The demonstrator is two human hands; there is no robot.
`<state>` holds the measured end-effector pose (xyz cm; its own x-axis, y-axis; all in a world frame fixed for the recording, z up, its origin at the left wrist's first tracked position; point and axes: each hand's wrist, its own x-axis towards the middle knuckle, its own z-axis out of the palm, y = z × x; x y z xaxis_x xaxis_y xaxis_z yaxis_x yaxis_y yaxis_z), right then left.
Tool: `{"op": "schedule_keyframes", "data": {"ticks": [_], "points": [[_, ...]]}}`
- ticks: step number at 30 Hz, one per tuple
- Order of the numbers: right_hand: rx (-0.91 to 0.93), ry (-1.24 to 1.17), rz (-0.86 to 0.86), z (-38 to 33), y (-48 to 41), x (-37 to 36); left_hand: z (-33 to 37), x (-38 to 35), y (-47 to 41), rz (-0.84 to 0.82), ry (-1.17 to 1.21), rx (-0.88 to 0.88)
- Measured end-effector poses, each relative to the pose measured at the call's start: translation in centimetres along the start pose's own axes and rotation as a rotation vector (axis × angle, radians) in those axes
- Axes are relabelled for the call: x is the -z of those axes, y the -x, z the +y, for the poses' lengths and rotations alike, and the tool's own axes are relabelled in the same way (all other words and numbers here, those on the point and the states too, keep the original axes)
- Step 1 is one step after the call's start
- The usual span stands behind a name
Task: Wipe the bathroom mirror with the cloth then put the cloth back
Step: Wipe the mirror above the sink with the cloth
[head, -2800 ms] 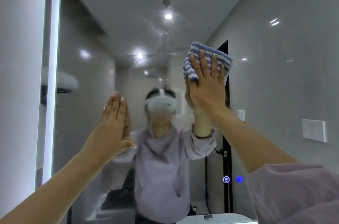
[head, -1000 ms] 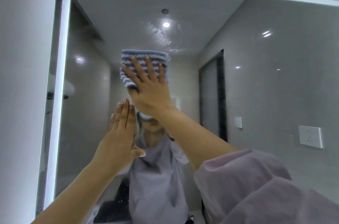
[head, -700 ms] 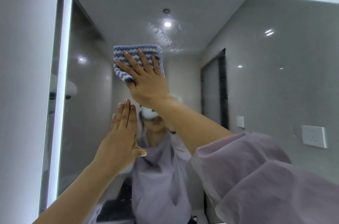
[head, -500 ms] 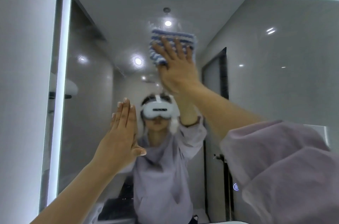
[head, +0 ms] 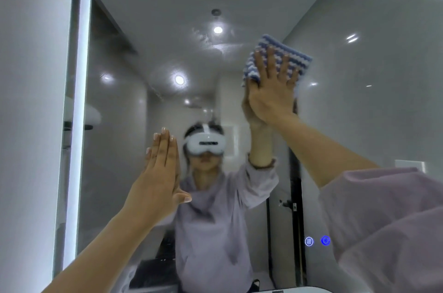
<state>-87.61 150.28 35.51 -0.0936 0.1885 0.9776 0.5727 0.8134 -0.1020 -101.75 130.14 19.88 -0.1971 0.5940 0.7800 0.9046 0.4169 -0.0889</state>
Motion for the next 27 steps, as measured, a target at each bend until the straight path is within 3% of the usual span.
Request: {"op": "schedule_keyframes", "data": {"ticks": [8, 11, 18, 27], "points": [[0.5, 0.13, -0.087, -11.1, 0.1, -1.8, 0.0, -0.1, -0.2, -0.007, -0.035, 0.011], [0.608, 0.154, -0.133, -13.7, -0.4, -2.0, 0.0, -0.1, -0.3, -0.005, -0.047, 0.018], [0.627, 0.129, -0.115, -12.6, -1.3, -2.0, -0.2, -0.1, -0.4, -0.033, -0.088, 0.036], [0.326, 0.079, -0.036, -3.4, -4.5, 0.5, 0.0, 0.0, 0.0, -0.009, -0.057, 0.021]]}}
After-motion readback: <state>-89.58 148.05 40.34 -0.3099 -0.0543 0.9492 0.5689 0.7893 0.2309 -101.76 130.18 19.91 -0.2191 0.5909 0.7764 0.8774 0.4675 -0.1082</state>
